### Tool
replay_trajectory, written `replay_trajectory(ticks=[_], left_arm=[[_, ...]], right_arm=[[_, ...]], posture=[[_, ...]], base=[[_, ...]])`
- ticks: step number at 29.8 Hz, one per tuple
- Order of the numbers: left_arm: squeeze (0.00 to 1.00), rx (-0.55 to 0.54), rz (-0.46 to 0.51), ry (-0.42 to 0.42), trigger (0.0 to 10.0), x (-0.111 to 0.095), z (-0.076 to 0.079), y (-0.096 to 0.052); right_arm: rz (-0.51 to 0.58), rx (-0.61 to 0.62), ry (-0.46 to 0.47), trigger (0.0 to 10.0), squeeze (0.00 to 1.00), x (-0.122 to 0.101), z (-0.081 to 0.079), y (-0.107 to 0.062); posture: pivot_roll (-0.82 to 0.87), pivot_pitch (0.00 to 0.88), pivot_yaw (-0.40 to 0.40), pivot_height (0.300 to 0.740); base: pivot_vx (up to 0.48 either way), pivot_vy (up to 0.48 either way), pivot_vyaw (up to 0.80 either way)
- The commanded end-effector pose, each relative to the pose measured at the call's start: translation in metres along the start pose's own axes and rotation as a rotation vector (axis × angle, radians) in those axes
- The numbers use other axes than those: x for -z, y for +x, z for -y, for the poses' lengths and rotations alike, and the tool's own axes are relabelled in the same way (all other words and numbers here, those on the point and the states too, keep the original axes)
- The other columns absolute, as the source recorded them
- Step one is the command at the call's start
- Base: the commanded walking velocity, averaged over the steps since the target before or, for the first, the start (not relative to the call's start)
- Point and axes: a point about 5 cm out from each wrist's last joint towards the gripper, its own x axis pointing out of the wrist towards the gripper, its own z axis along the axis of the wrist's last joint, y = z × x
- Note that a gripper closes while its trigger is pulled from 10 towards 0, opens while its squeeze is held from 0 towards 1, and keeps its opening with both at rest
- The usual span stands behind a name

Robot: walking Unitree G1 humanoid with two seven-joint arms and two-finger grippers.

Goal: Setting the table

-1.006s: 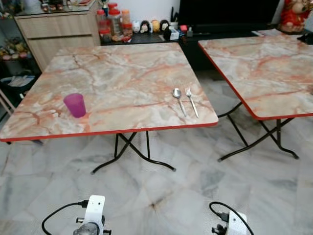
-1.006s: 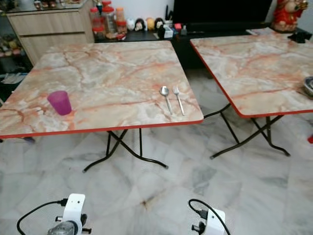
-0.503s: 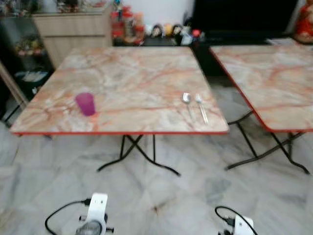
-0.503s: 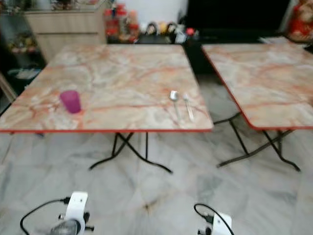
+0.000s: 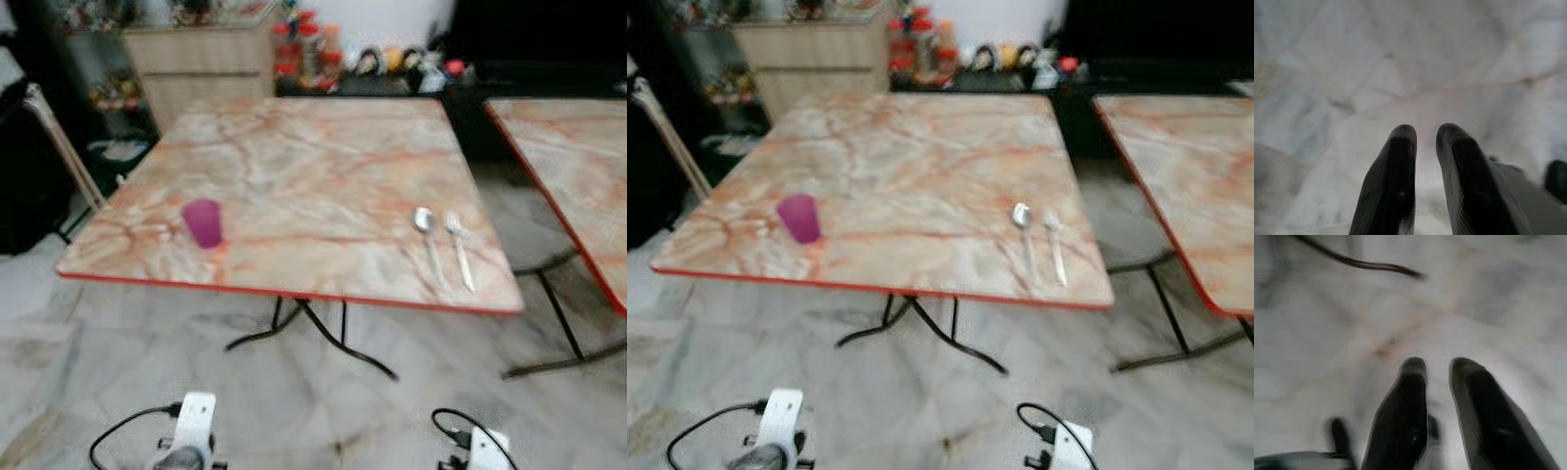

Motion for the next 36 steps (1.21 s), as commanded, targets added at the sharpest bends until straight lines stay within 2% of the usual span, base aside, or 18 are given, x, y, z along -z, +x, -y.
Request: replay_trajectory(ticks=[1,5,7,8,13,19,23,24,25,29,31,36], left_arm=[[0.0,0.02,0.019,0.0,10.0,-0.006,0.008,0.001],[0.0,0.019,0.018,0.0,10.0,-0.006,0.009,0.001],[0.0,0.018,0.016,0.001,10.0,-0.005,0.009,0.001],[0.0,0.018,0.015,0.002,10.0,-0.005,0.009,0.001],[0.0,0.022,0.015,-0.003,10.0,-0.003,0.009,0.0],[0.0,0.023,0.0,0.013,10.0,0.002,0.01,0.0],[0.0,0.023,-0.001,0.014,10.0,0.002,0.01,0.0],[0.0,0.022,-0.001,0.015,10.0,0.002,0.009,0.0],[0.0,0.02,-0.002,0.017,10.0,0.003,0.007,-0.001],[0.0,0.016,-0.006,0.021,10.0,0.004,0.006,-0.001],[0.0,0.017,-0.014,0.027,10.0,0.006,0.006,-0.001],[0.0,0.017,-0.017,0.028,10.0,0.007,0.006,-0.001]], right_arm=[[-0.012,0.037,-0.001,10.0,0.0,0.005,0.015,-0.002],[-0.012,0.036,-0.009,10.0,0.0,0.005,0.016,-0.002],[-0.013,0.015,-0.06,10.0,0.0,0.005,0.014,-0.003],[-0.01,-0.001,-0.091,10.0,0.0,0.006,0.013,-0.003],[0.011,0.003,-0.087,10.0,0.0,0.005,0.018,-0.004],[0.07,-0.039,-0.18,10.0,0.0,0.008,0.02,-0.009],[0.092,-0.046,-0.182,10.0,0.0,0.008,0.02,-0.01],[0.122,-0.047,-0.182,10.0,0.0,0.007,0.022,-0.012],[0.211,-0.042,-0.185,10.0,0.0,0.004,0.027,-0.017],[0.324,-0.026,-0.192,10.0,0.0,-0.003,0.032,-0.024],[0.423,-0.041,-0.203,10.0,0.0,-0.007,0.029,-0.033],[0.535,-0.068,-0.231,10.0,0.0,-0.015,0.024,-0.047]], posture=[[-0.03,0.0,0.007,0.74],[-0.03,0.0,0.007,0.74],[-0.03,0.0,0.007,0.74],[-0.03,0.0,0.007,0.74],[-0.04,0.0,0.007,0.74],[-0.05,0.0,0.01,0.74],[-0.05,0.0,0.01,0.74],[-0.05,0.0,0.01,0.74],[-0.05,0.0,0.011,0.74],[-0.07,0.0,0.016,0.74],[-0.08,0.0,0.022,0.74],[-0.09,0.0,0.024,0.74]], base=[[0.375,0.0,0.0],[0.377,0.0,0.0],[0.341,0.0,0.0],[0.0,0.0,0.0],[0.0,0.0,0.0],[0.0,0.0,0.0],[0.0,0.0,0.0],[0.0,0.0,0.0],[0.0,0.0,0.0],[0.0,0.0,0.0],[0.0,0.0,0.0],[0.0,0.0,0.0]])
